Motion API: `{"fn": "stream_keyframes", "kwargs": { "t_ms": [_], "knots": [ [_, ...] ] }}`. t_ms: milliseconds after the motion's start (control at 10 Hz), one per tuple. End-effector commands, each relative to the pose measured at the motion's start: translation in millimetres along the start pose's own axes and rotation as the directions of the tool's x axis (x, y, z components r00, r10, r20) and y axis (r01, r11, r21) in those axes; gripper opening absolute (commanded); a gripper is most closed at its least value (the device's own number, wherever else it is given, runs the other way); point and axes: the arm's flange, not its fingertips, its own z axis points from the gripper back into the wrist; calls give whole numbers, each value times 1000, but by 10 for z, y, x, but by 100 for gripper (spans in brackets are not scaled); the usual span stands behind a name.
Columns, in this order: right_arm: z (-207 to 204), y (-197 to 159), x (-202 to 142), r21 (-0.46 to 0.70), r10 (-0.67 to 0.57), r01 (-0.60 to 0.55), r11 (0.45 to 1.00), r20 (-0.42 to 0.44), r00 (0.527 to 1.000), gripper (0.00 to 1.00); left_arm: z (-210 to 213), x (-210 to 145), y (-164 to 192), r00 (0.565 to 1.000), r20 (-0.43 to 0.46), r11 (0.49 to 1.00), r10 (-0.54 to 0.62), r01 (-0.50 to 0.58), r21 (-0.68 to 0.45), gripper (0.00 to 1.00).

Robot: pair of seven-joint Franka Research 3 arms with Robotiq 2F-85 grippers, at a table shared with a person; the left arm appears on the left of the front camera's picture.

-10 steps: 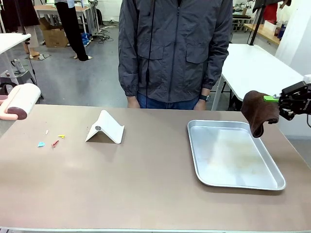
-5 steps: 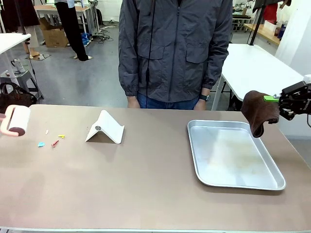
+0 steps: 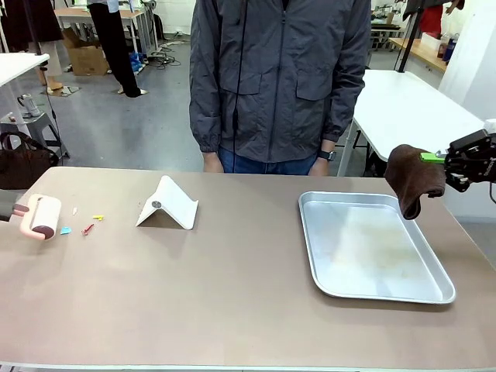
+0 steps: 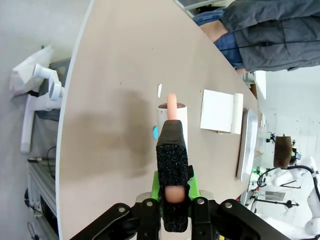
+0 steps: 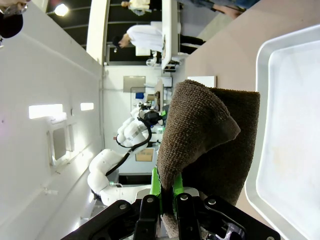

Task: Clean the surface of the table.
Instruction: Clean the area not pointed to by the person.

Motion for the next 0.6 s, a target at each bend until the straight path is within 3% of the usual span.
{"fn": "stream_keyframes", "kwargs": {
  "t_ms": [0,500],
  "knots": [
    [15,41,15,8,5,-5,1000,3,1000,10,45,106,58,999,10,999,46,-46,22,22],
    [15,41,15,8,5,-5,1000,3,1000,10,-119,130,196,996,26,994,86,-88,64,22]
  ]
}}
